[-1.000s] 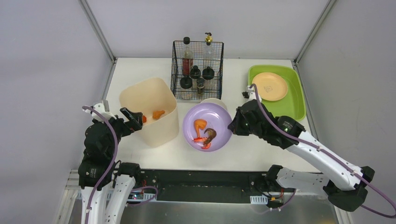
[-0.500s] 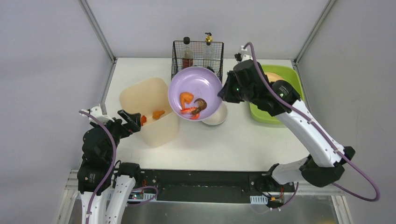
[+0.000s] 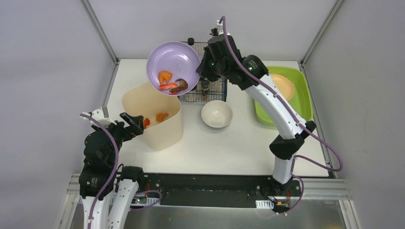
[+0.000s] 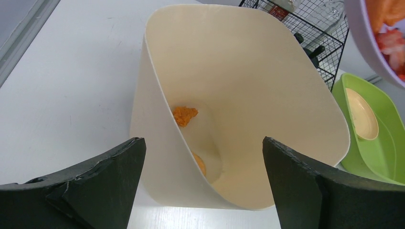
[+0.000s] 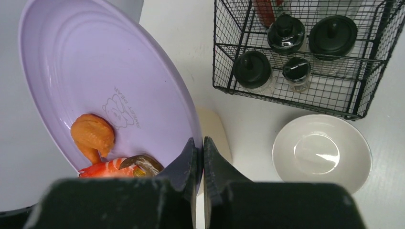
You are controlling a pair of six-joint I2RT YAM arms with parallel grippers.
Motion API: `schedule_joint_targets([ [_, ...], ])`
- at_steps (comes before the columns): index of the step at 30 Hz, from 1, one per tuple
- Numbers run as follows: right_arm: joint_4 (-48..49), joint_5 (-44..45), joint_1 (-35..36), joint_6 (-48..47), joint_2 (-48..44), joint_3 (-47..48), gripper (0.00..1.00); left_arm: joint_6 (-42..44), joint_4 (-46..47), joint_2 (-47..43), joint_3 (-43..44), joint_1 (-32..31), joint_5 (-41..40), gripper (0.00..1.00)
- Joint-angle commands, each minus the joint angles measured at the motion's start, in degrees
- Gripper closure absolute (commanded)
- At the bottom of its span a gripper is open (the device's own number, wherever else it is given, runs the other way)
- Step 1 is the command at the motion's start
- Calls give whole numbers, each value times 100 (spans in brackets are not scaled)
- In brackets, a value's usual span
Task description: Clear the kitchen counter
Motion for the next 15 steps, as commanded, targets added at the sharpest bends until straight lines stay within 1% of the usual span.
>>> schedule_joint_targets([
  [1, 805, -116, 4, 81, 256, 332, 100, -84, 103, -35, 8, 62, -113, 4],
  [5, 1169, -105, 76, -33, 472, 258, 100, -84, 103, -21, 12, 65, -98, 4],
  [9, 1681, -214, 186, -133, 479, -80, 100, -75, 103, -9, 7, 65, -84, 4],
  [15, 2192, -155, 431, -480, 491, -451, 100, -66, 103, 5, 14, 65, -97, 4],
])
